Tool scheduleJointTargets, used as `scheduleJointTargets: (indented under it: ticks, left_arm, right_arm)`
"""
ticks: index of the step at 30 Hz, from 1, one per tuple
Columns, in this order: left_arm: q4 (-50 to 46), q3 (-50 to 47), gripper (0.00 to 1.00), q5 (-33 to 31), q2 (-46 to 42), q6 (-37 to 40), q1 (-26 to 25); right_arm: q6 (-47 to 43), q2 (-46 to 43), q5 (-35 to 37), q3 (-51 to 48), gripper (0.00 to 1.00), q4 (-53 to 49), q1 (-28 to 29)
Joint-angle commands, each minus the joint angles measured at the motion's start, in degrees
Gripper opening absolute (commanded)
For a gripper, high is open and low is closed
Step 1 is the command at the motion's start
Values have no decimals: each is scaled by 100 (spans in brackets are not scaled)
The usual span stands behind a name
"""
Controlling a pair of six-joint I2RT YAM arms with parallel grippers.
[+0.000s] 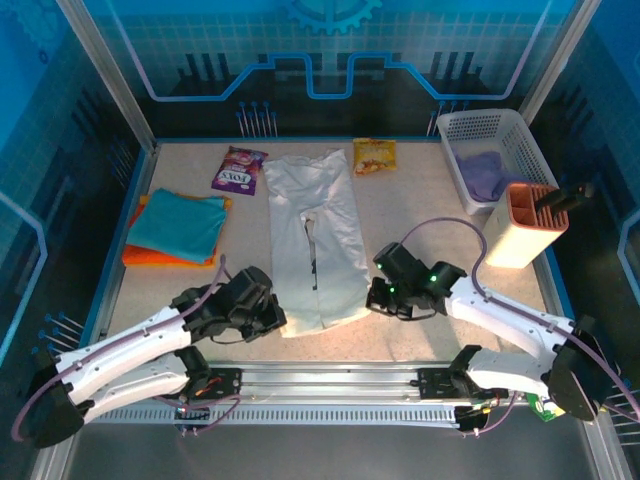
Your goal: Fold and stack the t-shirts
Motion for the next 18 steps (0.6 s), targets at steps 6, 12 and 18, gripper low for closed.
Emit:
scheduleJointTargets:
  ticks: [6,12,18]
  left_arm:
    - [179,763,0,109,760,1343,1113]
    - [558,1331,0,523,1637,1955,1780]
    - [986,1746,0,828,2341,2309,2283]
  right_arm:
    - [-1172,739,-498,954,0,-42,-851]
    - [-1670,1543,-750,1826,0,51,-1288]
    - [-1902,2384,-1077,2476,0,225,-1611]
